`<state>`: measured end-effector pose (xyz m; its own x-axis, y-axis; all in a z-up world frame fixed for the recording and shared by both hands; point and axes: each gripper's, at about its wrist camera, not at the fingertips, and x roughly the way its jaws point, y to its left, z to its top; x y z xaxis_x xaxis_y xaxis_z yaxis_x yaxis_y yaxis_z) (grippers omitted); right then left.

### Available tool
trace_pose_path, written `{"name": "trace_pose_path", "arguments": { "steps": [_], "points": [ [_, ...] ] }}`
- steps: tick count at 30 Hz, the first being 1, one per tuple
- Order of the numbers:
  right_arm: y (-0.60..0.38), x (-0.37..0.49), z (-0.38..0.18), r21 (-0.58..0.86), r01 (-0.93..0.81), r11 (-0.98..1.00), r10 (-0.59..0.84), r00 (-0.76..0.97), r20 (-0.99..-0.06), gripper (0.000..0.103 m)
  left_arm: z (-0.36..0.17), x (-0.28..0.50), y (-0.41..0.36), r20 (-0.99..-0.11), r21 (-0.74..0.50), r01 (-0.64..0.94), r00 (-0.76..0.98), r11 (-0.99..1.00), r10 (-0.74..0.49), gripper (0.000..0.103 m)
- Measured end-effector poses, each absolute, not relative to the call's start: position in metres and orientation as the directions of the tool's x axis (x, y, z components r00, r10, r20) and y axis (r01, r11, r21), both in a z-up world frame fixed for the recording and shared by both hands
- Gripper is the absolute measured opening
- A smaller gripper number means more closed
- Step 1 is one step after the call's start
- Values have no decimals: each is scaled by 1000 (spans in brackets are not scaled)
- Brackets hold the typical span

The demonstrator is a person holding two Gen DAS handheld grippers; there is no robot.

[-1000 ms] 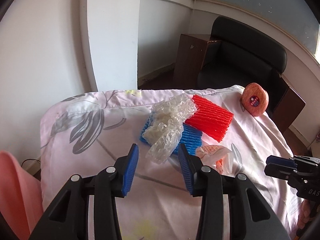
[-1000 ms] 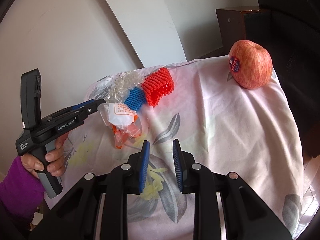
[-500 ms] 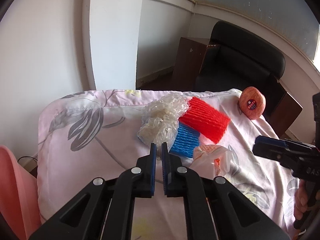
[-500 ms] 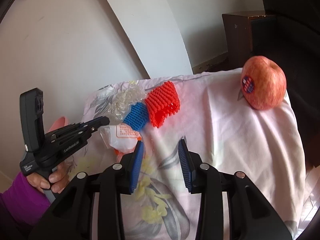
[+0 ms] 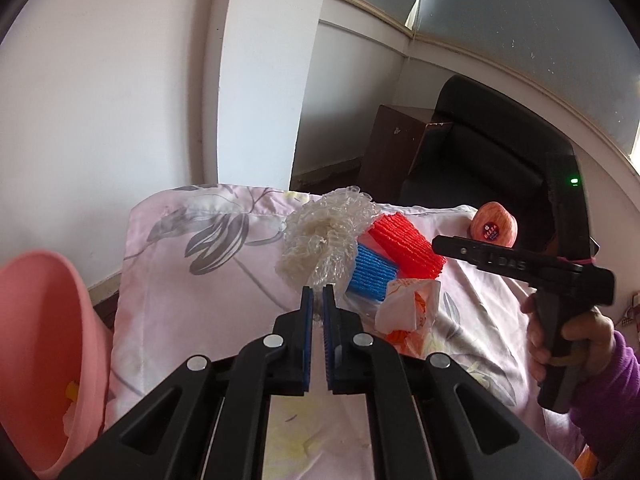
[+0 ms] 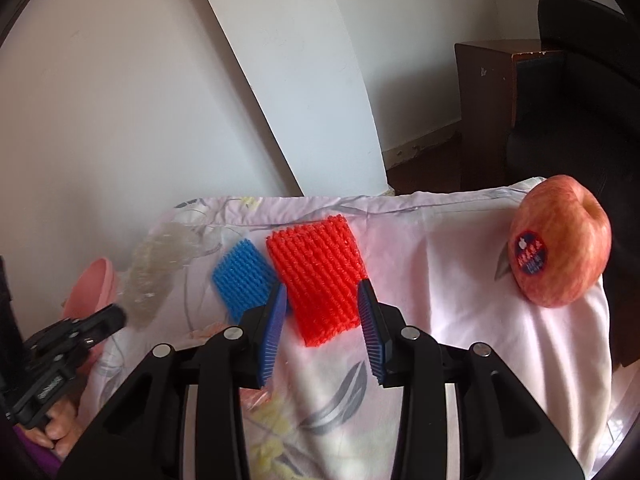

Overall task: Collect trash
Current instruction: 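Grasp the clear wrap with the left tool while the right tool grasps the red foam net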

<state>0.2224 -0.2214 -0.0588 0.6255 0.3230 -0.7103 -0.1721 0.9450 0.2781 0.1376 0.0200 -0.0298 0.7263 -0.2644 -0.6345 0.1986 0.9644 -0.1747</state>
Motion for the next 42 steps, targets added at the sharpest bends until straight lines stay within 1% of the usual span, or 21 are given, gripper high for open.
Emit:
{"name": "trace_pose_path", "arguments": {
  "steps": [2, 8, 14, 15, 18, 33, 42],
  "points": [
    [-224, 229, -66, 261, -153, 953, 298, 619, -727, 38, -31, 135, 24, -636, -180, 188, 726, 965, -260, 4],
    [-223, 240, -84, 277, -152, 949, 314, 563, -765, 38, -33, 131, 30, -636, -193, 173, 728, 966, -257, 4],
    [-210, 226, -79, 232, -203, 951, 308, 591, -745, 37, -31, 126, 31, -630, -195, 167, 734, 967, -253, 4],
    [-210, 223, -78, 230, -205, 951, 308, 596, -741, 28, -30, 124, 31, -628, -193, 166, 736, 967, -252, 4],
    [-212, 218, -77, 226, -202, 953, 303, 600, -740, 14, -28, 121, 31, -623, -195, 164, 741, 967, -251, 4],
    [-224, 148, -26, 256, -209, 944, 327, 699, -636, 13, -8, 86, 26, -576, -184, 156, 782, 970, -236, 4],
    [-215, 109, -5, 234, -247, 941, 339, 720, -606, 13, 1, 59, 29, -557, -177, 130, 804, 976, -208, 4]
  ]
}}
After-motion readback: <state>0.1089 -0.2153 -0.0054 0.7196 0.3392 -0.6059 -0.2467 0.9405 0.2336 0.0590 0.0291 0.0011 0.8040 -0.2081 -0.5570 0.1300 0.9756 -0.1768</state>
